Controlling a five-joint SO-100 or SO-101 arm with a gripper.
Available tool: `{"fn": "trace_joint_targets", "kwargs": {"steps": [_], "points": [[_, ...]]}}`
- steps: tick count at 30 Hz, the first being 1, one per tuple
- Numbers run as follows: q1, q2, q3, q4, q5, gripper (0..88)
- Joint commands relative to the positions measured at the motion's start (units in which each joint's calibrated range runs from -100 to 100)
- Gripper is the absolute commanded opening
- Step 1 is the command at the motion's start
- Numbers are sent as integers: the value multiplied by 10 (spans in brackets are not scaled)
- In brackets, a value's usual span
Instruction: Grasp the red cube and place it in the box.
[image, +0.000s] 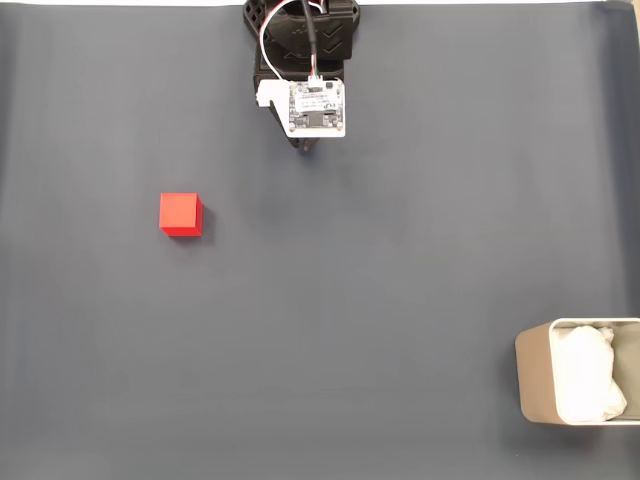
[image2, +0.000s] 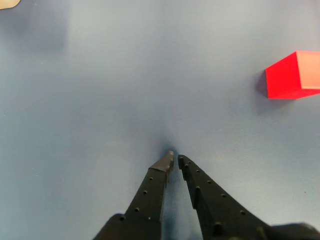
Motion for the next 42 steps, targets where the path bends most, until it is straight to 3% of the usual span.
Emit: {"fn": "trace_joint_targets", "kwargs": {"steps": [1,37,42], "points": [[1,1,5,12,-3,3],[-4,0,5,11,-4,0],[-1,7,5,-91,-10,0]]}}
